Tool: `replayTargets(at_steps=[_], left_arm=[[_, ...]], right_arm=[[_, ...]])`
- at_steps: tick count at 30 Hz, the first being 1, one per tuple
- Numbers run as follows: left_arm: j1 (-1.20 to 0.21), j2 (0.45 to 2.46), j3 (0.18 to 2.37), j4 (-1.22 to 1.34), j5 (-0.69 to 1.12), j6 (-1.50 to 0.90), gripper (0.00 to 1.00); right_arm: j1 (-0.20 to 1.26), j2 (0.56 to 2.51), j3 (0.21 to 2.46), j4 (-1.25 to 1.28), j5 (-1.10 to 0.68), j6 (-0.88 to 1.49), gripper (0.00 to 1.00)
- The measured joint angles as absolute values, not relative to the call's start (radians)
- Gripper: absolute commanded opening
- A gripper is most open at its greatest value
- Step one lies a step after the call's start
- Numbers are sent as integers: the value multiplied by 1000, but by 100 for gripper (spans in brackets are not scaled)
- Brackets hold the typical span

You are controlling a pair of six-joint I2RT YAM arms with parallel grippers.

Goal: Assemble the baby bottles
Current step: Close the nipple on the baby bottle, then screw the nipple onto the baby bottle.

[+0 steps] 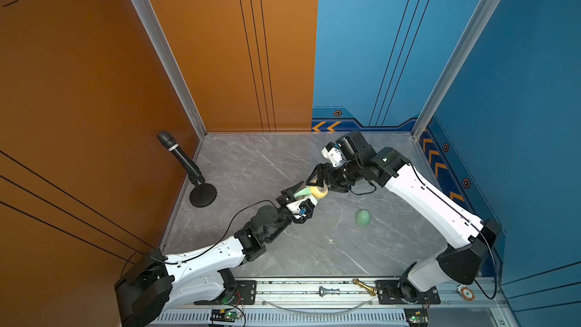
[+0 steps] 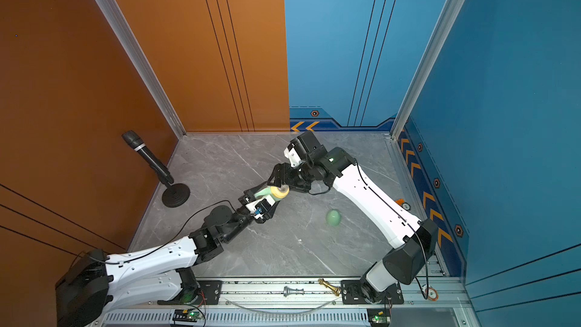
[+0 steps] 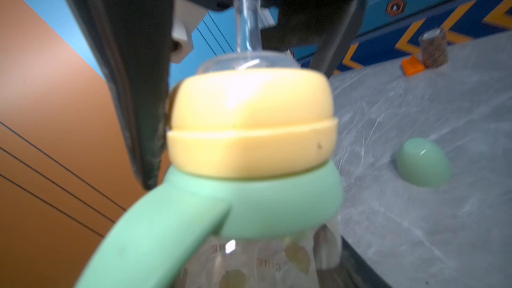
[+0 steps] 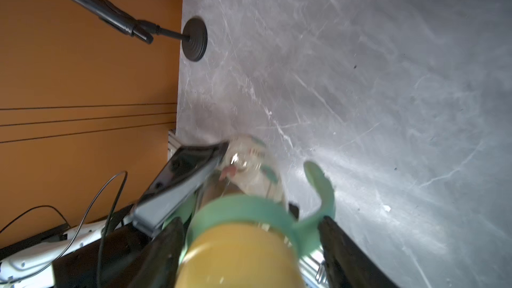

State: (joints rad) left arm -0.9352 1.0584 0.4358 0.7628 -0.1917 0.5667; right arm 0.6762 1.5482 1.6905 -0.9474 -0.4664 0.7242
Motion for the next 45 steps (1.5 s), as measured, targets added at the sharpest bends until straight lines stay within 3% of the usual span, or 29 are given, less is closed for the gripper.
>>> replayTargets(at_steps=[10, 13, 15, 21, 26, 30, 39, 45], left_arm=[[-929, 981, 373, 826, -49, 359, 10], [-857, 953, 374, 770, 75, 271, 11], [-779, 925, 390, 715, 207, 208, 11], [-682, 897, 474, 602, 474, 117, 12], [-682, 915, 493, 542, 583, 111, 12], [-682, 929, 499, 501, 622, 112, 12], [-738, 929, 500, 435, 632, 171, 11], [-748, 929, 501, 406, 612, 203, 11]], right_arm=[[480, 1425, 1781, -952, -529, 770, 100], [389, 1387, 1818, -984, -576, 580, 91], [374, 1349, 1801, -1025, -568, 320, 96], [508, 1267, 1646, -1179, -587, -445, 100], [645, 1375, 1767, -1232, -537, -755, 100], [762, 1417, 1794, -1278, -526, -869, 100], [793, 1479, 1828, -1312, -493, -920, 100], [814, 1525, 1845, -1317, -492, -914, 83]])
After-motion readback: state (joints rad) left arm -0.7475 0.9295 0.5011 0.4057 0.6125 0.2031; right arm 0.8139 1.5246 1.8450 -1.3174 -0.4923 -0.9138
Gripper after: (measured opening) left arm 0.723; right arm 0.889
